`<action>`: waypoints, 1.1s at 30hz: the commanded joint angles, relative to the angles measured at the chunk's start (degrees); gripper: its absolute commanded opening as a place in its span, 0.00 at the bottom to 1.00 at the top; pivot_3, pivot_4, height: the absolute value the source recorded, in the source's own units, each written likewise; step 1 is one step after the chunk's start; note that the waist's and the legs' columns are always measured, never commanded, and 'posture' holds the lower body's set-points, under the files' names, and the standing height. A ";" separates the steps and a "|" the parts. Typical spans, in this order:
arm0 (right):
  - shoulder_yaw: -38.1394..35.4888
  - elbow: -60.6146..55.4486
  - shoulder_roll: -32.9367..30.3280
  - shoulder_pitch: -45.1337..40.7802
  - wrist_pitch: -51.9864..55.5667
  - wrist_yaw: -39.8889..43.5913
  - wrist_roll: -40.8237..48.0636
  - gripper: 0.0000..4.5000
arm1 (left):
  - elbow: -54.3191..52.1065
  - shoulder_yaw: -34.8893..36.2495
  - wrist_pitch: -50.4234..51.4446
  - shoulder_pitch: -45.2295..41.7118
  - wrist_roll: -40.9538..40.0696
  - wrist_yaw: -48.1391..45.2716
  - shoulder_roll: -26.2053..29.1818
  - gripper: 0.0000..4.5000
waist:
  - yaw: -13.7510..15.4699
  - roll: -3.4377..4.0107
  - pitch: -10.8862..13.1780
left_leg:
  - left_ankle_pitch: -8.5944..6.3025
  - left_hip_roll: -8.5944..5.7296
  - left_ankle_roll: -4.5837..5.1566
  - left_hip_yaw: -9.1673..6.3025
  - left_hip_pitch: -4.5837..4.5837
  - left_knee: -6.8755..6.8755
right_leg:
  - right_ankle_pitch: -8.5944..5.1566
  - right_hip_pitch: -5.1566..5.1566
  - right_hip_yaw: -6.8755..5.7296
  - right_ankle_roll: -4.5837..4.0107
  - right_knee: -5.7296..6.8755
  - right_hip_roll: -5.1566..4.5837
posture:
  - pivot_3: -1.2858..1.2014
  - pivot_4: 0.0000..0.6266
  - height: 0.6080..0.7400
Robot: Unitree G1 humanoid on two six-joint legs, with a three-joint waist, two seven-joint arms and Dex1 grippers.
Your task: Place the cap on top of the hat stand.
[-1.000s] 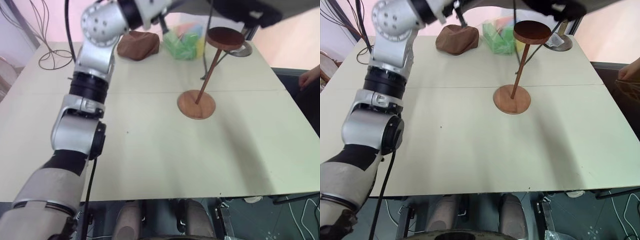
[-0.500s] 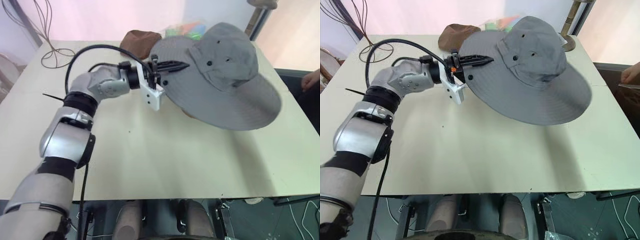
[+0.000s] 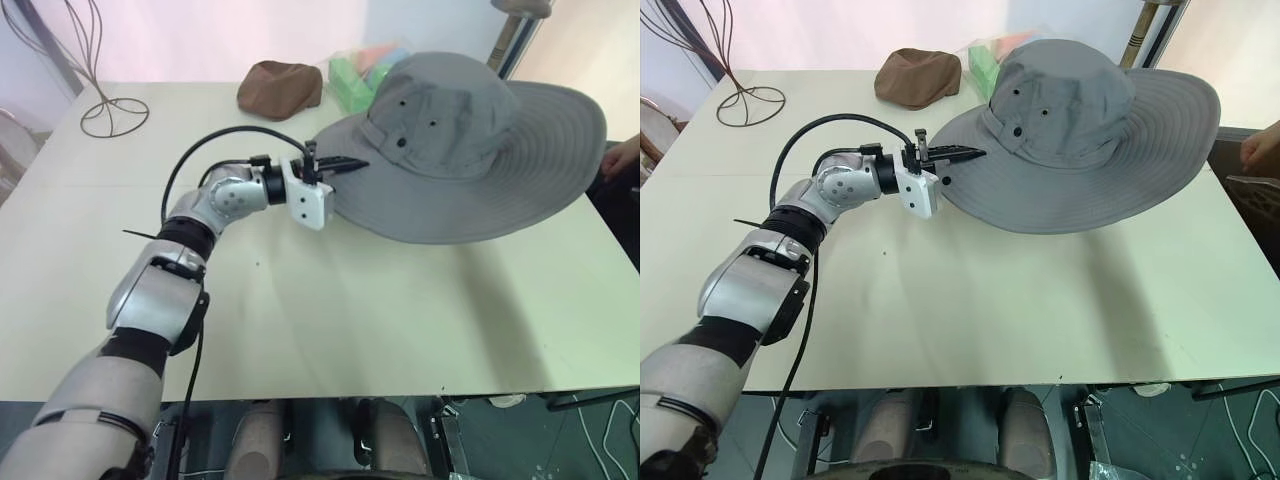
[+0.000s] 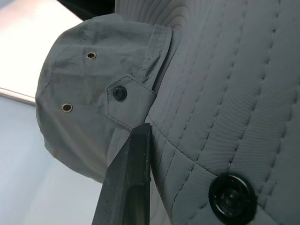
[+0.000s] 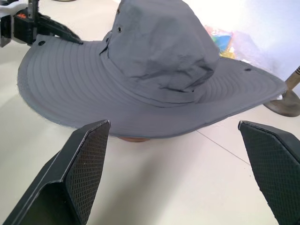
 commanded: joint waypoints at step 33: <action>3.22 10.59 -5.52 1.12 -6.10 11.30 -4.58 1.00 | -45.96 19.19 91.99 14.03 -57.23 -49.42 39.08 0.99 | 0.14 0.05 -0.01 | 0.00 0.04 -0.02 -0.13 0.19 0.02 | -0.08 0.21 0.02 0.02 -0.04 0.04 | 0.52 0.24 1.00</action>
